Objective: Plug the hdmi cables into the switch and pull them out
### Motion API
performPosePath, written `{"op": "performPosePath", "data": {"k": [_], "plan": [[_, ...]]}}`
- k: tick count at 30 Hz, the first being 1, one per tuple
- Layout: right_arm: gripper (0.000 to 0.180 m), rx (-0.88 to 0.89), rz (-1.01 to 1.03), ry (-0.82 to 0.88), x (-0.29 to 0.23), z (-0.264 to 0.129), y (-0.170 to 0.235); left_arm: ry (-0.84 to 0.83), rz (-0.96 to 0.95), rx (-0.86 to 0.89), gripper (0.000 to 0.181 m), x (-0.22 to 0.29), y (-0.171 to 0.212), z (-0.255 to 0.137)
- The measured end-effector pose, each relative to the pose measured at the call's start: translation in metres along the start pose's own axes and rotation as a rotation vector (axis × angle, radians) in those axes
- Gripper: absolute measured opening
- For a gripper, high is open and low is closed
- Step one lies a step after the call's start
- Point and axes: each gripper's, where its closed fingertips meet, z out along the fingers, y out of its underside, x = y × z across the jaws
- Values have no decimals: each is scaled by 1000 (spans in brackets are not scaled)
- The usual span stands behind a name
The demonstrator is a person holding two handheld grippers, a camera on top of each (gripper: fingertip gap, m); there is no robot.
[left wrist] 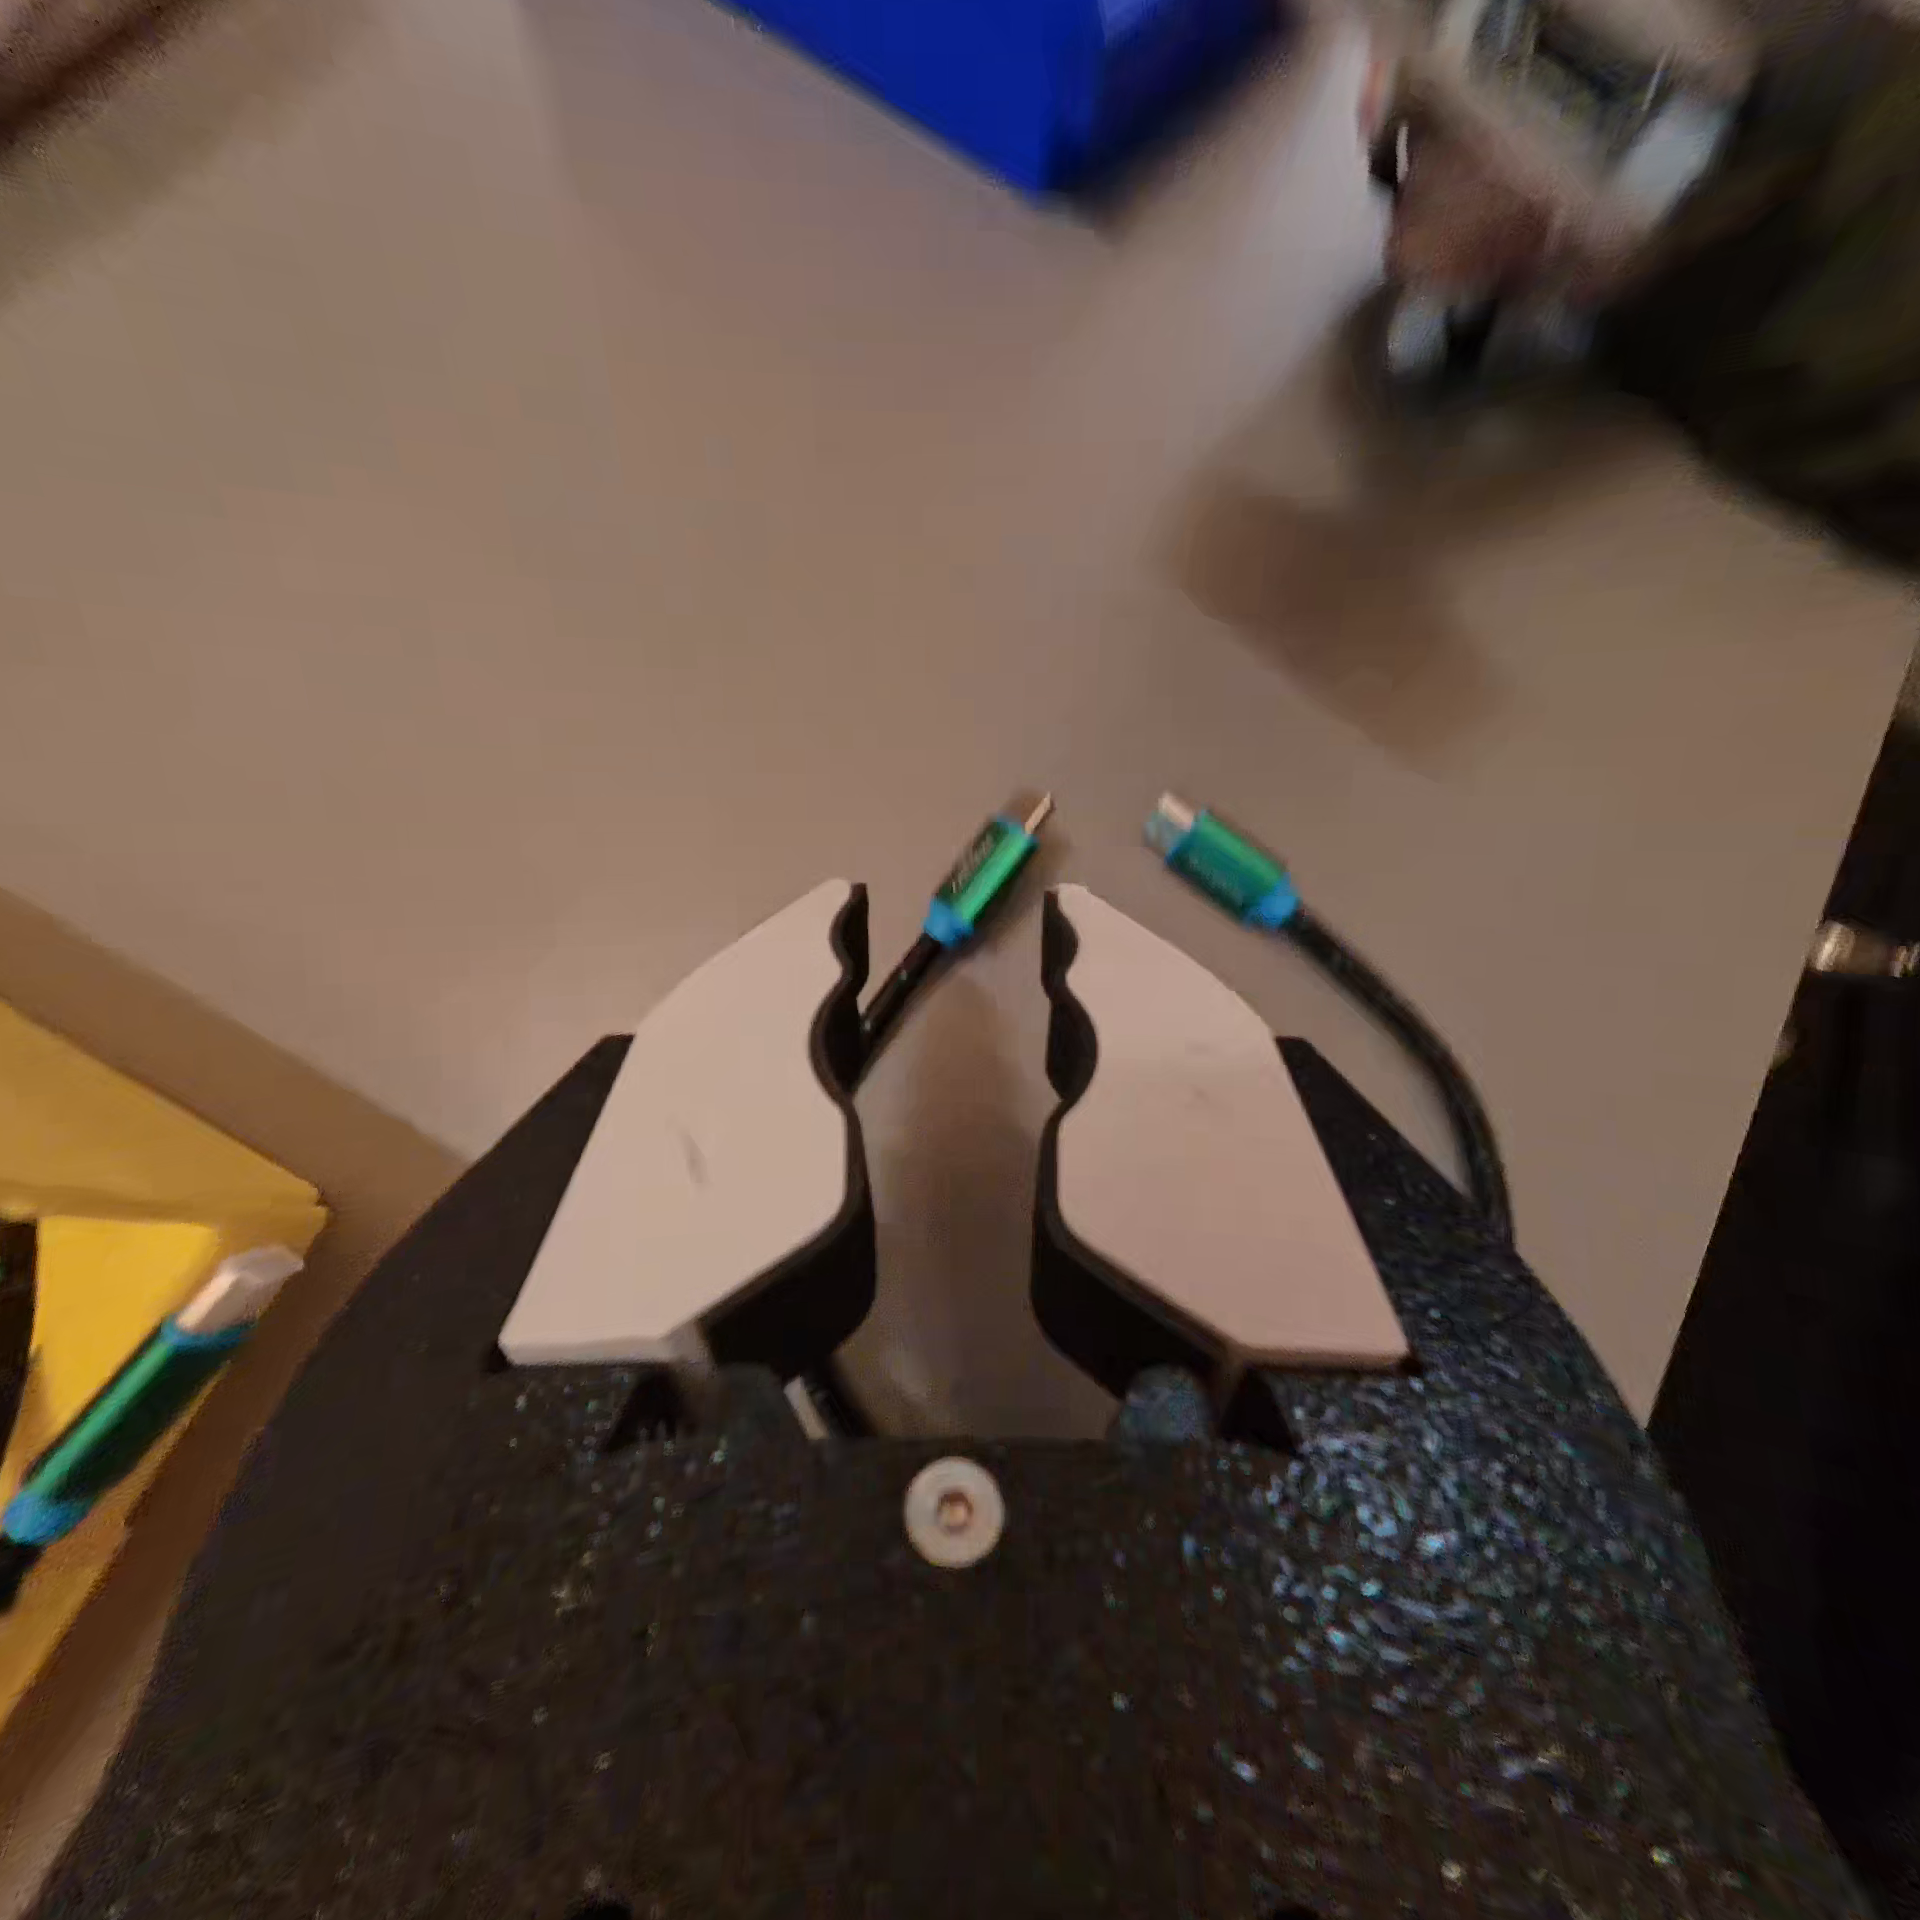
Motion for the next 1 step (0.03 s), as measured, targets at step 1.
{"op": "performPosePath", "data": {"k": [1], "plan": [[22,-2,-2,-7,-1,0,0,20,45,-61,33,0,7,5]]}}
